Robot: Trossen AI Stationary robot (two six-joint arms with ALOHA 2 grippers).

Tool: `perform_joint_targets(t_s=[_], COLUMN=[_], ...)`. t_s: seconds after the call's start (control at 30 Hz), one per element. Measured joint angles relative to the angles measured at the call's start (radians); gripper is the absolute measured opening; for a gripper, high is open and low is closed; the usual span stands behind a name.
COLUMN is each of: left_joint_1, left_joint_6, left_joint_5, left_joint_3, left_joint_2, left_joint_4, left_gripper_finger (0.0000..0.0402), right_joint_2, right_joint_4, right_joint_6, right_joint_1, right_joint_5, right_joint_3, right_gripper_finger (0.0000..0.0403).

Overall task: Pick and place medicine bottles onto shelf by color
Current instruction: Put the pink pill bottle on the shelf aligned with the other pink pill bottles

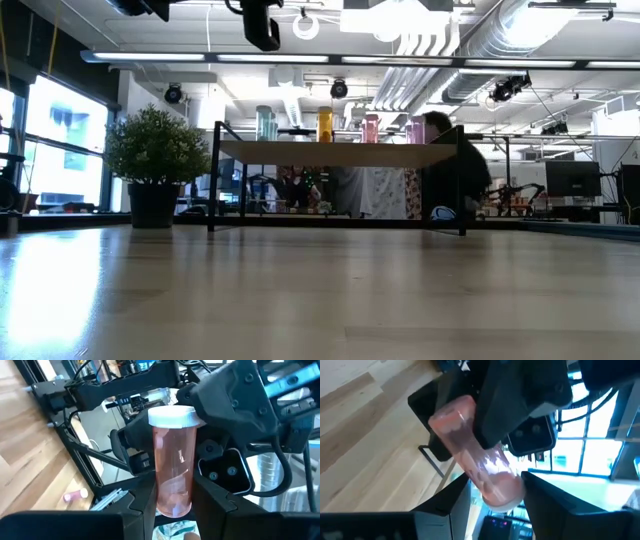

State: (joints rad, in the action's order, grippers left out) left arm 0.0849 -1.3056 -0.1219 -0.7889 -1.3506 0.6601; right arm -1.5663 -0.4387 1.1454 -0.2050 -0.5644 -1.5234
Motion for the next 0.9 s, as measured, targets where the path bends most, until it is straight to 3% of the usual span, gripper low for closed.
perform_joint_targets(t_s=[0.3, 0.47, 0.9], left_joint_1=[0.014, 0.028, 0.063], left_joint_6=[0.028, 0.063, 0.298], left_joint_5=[-0.009, -0.023, -0.027], left_joint_3=[0.000, 0.000, -0.001], left_joint_2=[0.000, 0.005, 0.046], left_joint_4=[0.003, 0.002, 0.040], left_gripper_finger=[0.0095, 0.0095, 0.0095], right_joint_2=[0.002, 0.002, 0.003], right_joint_4=[-0.008, -0.006, -0.068], right_joint_6=[-0.130, -0.211, -0.493], right_joint_1=[0.000, 0.000, 0.002], right_joint_5=[-0.056, -0.139, -0.334], right_joint_3=[0.000, 0.000, 0.000], right_gripper_finger=[0.0161, 0.0161, 0.0161])
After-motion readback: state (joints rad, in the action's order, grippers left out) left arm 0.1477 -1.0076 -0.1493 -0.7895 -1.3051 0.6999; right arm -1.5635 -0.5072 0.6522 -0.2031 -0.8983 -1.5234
